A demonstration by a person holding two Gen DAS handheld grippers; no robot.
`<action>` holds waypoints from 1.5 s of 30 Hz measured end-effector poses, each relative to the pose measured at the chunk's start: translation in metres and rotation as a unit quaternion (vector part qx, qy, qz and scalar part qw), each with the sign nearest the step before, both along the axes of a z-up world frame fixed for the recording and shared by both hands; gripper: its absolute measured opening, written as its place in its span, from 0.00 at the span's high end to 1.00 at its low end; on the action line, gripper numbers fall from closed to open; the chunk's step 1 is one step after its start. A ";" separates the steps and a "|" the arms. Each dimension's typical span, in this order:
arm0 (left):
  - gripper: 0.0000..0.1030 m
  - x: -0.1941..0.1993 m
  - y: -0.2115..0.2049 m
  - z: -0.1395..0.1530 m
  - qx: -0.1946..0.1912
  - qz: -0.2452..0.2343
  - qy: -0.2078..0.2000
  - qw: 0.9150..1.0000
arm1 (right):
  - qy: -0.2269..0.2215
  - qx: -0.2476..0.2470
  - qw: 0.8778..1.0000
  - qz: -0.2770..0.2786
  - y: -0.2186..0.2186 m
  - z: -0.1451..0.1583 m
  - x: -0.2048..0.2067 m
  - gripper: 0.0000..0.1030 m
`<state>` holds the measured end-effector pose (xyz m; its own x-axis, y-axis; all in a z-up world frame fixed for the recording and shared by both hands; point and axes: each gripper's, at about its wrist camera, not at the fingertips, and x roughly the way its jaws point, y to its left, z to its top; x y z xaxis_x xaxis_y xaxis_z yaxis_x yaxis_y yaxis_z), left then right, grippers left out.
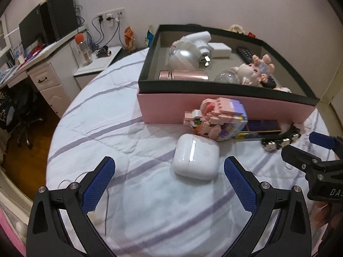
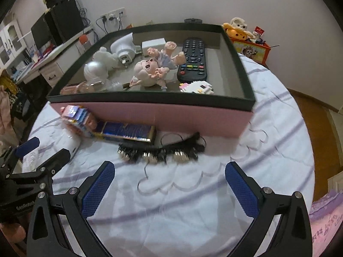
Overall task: Organize rigid objects
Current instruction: 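Grasp the white earbuds case with left tool while right tool grasps the black hair clip, then carry the earbuds case and hair clip into the pink box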
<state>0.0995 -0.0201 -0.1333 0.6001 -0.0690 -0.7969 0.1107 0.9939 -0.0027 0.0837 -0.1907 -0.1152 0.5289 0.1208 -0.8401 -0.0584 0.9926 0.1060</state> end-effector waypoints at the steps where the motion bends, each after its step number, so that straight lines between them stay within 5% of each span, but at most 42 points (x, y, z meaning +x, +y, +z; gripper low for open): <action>1: 0.00 0.004 0.000 -0.003 0.000 -0.001 0.002 1.000 | 0.002 -0.002 1.000 0.003 0.001 -0.002 0.003 0.00; 12: 0.05 0.020 0.001 -0.013 -0.014 -0.014 0.007 1.000 | -0.007 -0.041 0.999 0.022 0.016 -0.018 0.010 0.01; 22: 0.57 0.009 0.012 -0.006 -0.033 -0.020 -0.009 0.999 | -0.017 -0.029 0.999 0.023 0.013 -0.012 -0.001 0.07; 34: 0.57 -0.018 0.032 0.010 -0.069 -0.015 -0.017 0.997 | -0.029 0.013 0.999 0.014 -0.010 0.007 -0.020 0.07; 45: 0.57 -0.004 0.026 0.074 -0.075 -0.038 -0.072 0.994 | -0.087 0.019 0.996 0.028 -0.007 0.063 -0.011 0.07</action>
<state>0.0950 0.0058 -0.0593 0.6952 -0.2310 -0.6806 0.1960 0.9720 -0.1297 0.0726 -0.1976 -0.0523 0.6575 0.1849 -0.7304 -0.1345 0.9827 0.1277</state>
